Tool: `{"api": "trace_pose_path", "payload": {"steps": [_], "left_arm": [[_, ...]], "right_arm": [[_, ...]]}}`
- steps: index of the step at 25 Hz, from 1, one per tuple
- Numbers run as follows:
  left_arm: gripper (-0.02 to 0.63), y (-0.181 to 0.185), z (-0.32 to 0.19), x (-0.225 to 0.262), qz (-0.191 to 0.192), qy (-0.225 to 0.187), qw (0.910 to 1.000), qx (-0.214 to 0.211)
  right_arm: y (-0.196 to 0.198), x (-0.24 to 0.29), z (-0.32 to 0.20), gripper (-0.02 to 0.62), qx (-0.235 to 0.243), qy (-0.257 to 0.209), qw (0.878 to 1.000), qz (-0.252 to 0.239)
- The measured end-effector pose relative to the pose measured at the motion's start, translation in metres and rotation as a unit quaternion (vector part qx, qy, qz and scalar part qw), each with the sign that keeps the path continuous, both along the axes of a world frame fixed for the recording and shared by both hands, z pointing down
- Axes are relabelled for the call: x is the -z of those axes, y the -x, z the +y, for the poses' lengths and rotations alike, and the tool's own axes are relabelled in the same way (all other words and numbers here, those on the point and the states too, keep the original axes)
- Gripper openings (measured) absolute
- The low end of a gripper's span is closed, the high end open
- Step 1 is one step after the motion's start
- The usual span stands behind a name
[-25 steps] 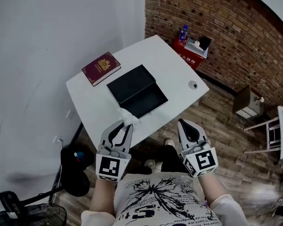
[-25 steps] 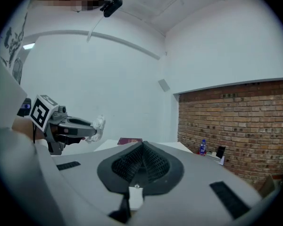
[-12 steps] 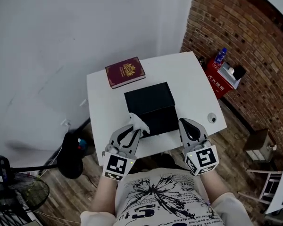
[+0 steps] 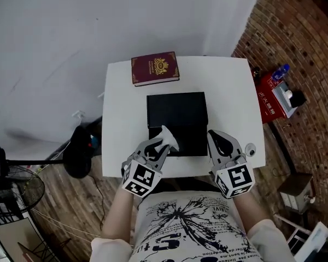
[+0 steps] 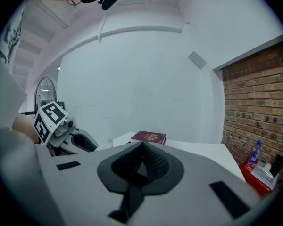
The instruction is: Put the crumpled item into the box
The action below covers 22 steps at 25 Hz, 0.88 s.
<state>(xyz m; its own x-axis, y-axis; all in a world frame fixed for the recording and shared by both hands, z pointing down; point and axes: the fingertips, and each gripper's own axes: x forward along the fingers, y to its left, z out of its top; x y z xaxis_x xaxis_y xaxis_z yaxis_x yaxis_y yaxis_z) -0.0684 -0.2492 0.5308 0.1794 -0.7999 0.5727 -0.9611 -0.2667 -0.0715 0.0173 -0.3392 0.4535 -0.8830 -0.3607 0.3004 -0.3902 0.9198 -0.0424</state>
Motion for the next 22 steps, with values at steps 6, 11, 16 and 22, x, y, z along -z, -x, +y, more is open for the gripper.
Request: {"api": "trace_pose_path", "payload": {"steps": [6, 11, 16, 22], "left_arm": [[0.074, -0.01, -0.023, -0.048, -0.032, 0.058, 0.9976, -0.021], [0.074, -0.019, -0.04, -0.082, -0.038, 0.108, 0.9924, -0.045], [0.075, -0.026, -0.055, -0.111, -0.045, 0.159, 0.983, -0.081], [0.077, -0.035, -0.066, -0.132, -0.044, 0.193, 0.975, -0.101]], "right_arm": [[0.002, -0.029, -0.021, 0.014, 0.026, 0.017, 0.999, 0.007], [-0.002, -0.045, -0.035, 0.014, 0.039, 0.028, 0.999, 0.012], [-0.004, -0.06, -0.052, 0.014, 0.037, 0.045, 0.998, 0.022], [-0.011, -0.073, -0.07, 0.014, 0.024, 0.061, 0.997, 0.031]]}}
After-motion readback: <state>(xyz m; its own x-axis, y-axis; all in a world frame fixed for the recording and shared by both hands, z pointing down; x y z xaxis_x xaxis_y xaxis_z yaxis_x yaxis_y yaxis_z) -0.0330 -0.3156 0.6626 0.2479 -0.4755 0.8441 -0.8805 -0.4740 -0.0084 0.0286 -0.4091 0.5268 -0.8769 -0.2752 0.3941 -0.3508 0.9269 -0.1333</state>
